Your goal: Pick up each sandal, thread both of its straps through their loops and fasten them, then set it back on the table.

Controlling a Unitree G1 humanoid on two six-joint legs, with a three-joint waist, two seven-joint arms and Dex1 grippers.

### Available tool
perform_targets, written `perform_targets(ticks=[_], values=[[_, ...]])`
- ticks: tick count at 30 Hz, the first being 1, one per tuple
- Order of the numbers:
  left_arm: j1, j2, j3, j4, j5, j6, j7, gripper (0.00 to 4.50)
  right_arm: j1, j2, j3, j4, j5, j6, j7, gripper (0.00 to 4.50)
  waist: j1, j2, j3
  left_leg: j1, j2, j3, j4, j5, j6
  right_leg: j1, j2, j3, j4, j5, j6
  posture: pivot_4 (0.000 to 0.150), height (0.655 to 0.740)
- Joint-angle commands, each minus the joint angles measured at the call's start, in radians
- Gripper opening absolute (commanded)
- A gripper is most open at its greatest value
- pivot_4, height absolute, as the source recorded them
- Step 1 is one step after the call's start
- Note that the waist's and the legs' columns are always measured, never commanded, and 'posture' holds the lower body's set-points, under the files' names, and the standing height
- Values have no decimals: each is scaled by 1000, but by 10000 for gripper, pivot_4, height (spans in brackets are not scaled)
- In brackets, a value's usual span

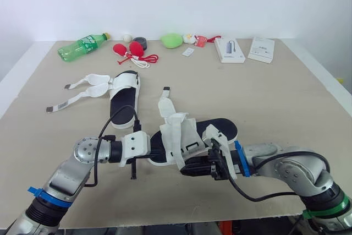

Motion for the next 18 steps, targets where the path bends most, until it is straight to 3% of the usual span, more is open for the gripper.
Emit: perform_targets(ticks=[1,6,11,18], values=[[-3,3,-4,2,10,-17,-2,0,-15,0,-29,-22,14,45,10,457,0,0,0,0,0,0,0,0,0,0,0,0,0,0,0,1500,7400],[2,29,7,40,30,-64,-17,0,-51,10,-96,25,149,165,47,457,0,0,0,0,0,0,0,0,0,0,0,0,0,0,0,1500,7400],[-32,42,21,116,46,-127,-25,0,-318,65,-244,256,369,296,31,457,-7,-1,0,1,1,1,0,0,0,0,1,0,0,1,-1,1500,7400],[-52,18,1,143,59,-154,-10,0,-507,130,-211,543,199,331,-20,457,-4,-2,0,-1,3,1,0,0,1,-2,2,0,-1,2,-2,1500,7400]])
